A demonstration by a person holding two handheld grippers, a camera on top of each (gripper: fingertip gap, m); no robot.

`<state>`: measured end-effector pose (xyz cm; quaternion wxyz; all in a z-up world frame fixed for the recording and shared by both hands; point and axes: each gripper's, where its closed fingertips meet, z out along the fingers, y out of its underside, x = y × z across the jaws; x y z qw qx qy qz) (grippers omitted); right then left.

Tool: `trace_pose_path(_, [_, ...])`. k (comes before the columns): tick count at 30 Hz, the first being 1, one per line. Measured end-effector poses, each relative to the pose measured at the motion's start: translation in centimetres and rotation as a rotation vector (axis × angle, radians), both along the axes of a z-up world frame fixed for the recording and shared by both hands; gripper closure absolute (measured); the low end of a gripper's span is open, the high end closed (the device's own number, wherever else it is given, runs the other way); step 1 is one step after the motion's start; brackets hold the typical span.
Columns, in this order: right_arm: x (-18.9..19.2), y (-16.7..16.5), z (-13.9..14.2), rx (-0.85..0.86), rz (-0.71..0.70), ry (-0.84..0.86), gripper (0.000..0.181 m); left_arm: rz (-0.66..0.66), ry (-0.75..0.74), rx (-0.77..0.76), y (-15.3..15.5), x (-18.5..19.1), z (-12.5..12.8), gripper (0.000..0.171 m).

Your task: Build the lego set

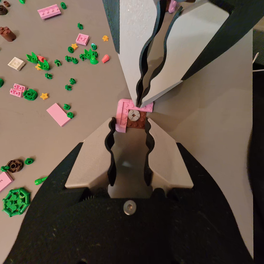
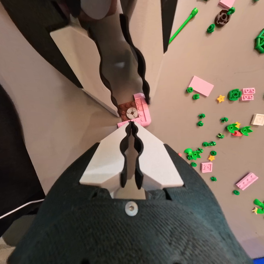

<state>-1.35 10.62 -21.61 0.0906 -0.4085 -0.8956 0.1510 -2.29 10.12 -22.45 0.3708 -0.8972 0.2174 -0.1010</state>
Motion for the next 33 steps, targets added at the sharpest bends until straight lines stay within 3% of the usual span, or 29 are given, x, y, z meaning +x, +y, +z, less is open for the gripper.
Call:
trace_pose_path(1, [0.0, 0.0, 0.0, 0.005, -0.001, -0.012, 0.181, 0.000, 0.000, 0.000, 0.0, 0.0, 0.0, 0.131])
trace_pose_path(11, [0.0, 0.0, 0.0, 0.014, 0.019, -0.003, 0.181, 0.003, 0.001, 0.000, 0.0, 0.0, 0.0, 0.131])
trace_pose_path(18, [-0.1, 0.1, 0.1, 0.070, 0.032, 0.146, 0.181, 0.003, 0.000, 0.000, 0.0, 0.0, 0.0, 0.131])
trace_pose_path(23, [-0.3, 0.7, 2.4, 0.012, -0.051, 0.244, 0.181, 0.002, -0.004, -0.002, 0.0, 0.0, 0.0, 0.131])
trace_pose_path(26, [-0.7, 2.4, 3.8, -0.009, -0.129, 0.288, 0.181, 0.019, -0.009, 0.004, 0.1, -0.3, 0.1, 0.130])
trace_pose_path(29, [-1.5, 4.8, 5.4, -0.091, -0.249, 0.338, 0.181, 0.061, -0.134, 0.104, 0.2, -1.2, 2.3, 0.112])
trace_pose_path(33, [-3.1, 11.1, 6.0, -0.134, -0.427, 0.348, 0.159, 0.182, -0.219, 0.215, 0.4, -5.2, 4.8, 0.109])
